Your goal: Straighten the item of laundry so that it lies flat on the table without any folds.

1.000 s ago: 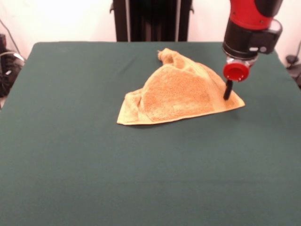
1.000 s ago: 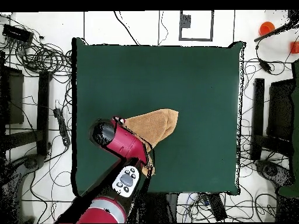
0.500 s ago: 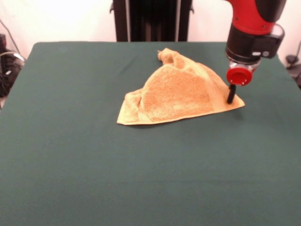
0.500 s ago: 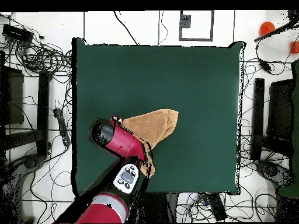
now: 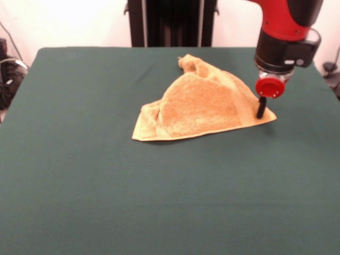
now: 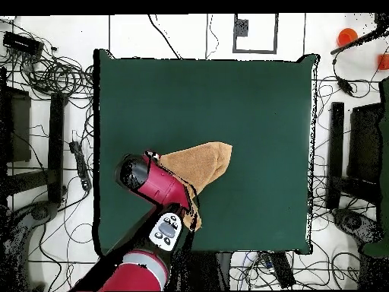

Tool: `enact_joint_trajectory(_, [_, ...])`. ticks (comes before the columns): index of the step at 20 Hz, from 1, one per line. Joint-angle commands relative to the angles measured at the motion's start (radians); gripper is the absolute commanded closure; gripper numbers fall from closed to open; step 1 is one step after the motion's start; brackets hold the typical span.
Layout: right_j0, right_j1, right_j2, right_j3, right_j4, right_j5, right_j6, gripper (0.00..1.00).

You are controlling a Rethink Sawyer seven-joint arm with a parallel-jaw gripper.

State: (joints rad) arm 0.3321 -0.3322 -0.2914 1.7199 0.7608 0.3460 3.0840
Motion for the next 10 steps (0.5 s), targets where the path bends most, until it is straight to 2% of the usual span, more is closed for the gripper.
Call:
enact_joint_trajectory(1, [0.021,0.035,0.116,0.073,0.044,-0.020,0.186,0.00])
enact_joint_trajectory(10, [0.009,0.054,0.131,0.065,0.044,-0.042,0.176,0.00])
